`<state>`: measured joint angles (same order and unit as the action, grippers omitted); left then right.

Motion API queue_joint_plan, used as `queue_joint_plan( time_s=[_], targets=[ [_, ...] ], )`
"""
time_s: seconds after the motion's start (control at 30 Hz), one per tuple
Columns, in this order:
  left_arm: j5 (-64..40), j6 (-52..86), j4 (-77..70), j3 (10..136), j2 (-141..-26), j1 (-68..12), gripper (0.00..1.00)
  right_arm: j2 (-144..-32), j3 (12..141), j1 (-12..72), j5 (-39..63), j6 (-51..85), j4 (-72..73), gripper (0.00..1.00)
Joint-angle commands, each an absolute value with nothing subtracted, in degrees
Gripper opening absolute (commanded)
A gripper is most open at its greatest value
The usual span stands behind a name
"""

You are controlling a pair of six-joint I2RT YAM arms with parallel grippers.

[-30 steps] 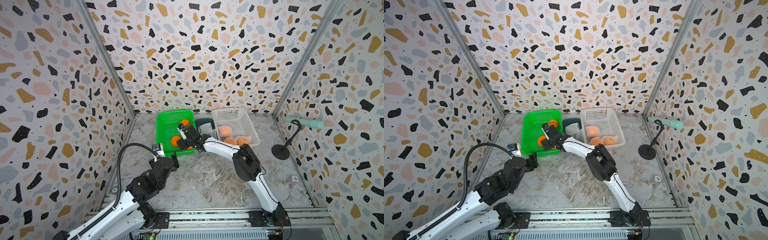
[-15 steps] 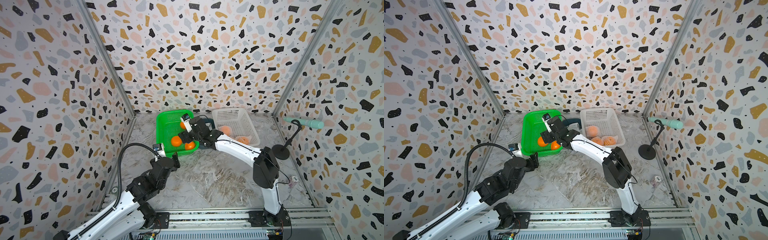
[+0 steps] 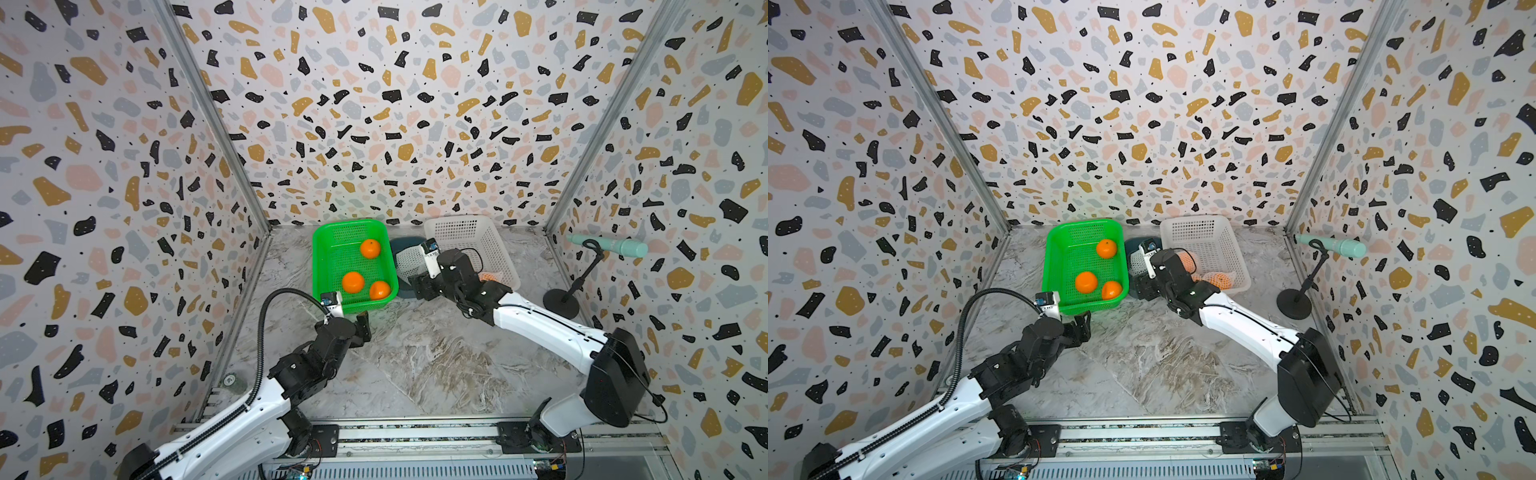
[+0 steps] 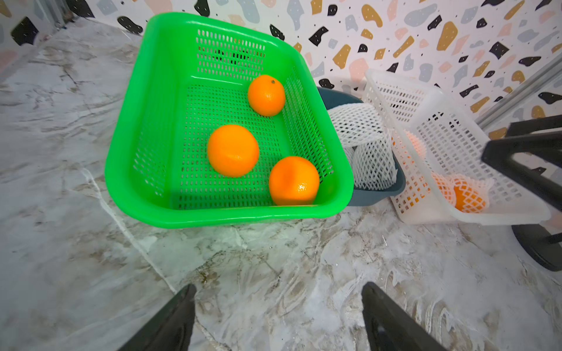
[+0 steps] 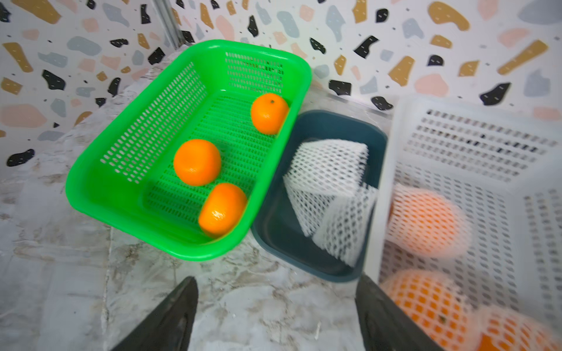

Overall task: Remove foam nets from oranges
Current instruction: Place the orange in the basket, then pick up the orange from the basket.

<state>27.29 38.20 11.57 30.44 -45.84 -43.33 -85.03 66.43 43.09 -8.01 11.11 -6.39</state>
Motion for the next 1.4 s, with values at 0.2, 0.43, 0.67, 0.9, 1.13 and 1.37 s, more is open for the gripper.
queue_joint_plan(
  time_s=[0.2,0.43,0.67,0.9,1.13,1.37],
  targets=[
    [22.2,38.6,3.3,29.1,-49.2,-43.0,0.87,-73.8,57.7,37.3,-7.6,10.9,-8.4,0.83],
    [22.3,38.4,4.6,29.4,-48.9,-43.1,0.87,-71.7,59.2,31.1,-5.4,5.7,-11.4,0.85],
    [22.2,38.4,4.9,30.0,-49.6,-43.1,0.88,-76.0,67.0,20.1,7.0,-3.1,-15.0,0.87],
    [23.0,38.1,6.7,30.6,-49.1,-43.1,0.88,-83.7,77.2,14.4,13.3,-9.9,-19.1,0.92],
    [23.8,37.9,8.2,30.8,-48.1,-43.1,0.88,-93.5,84.9,12.0,14.5,-11.4,-21.0,0.99],
    [24.4,37.9,9.0,31.2,-47.7,-43.0,0.88,-102.0,89.3,12.0,16.2,-13.5,-21.6,0.99]
  ],
)
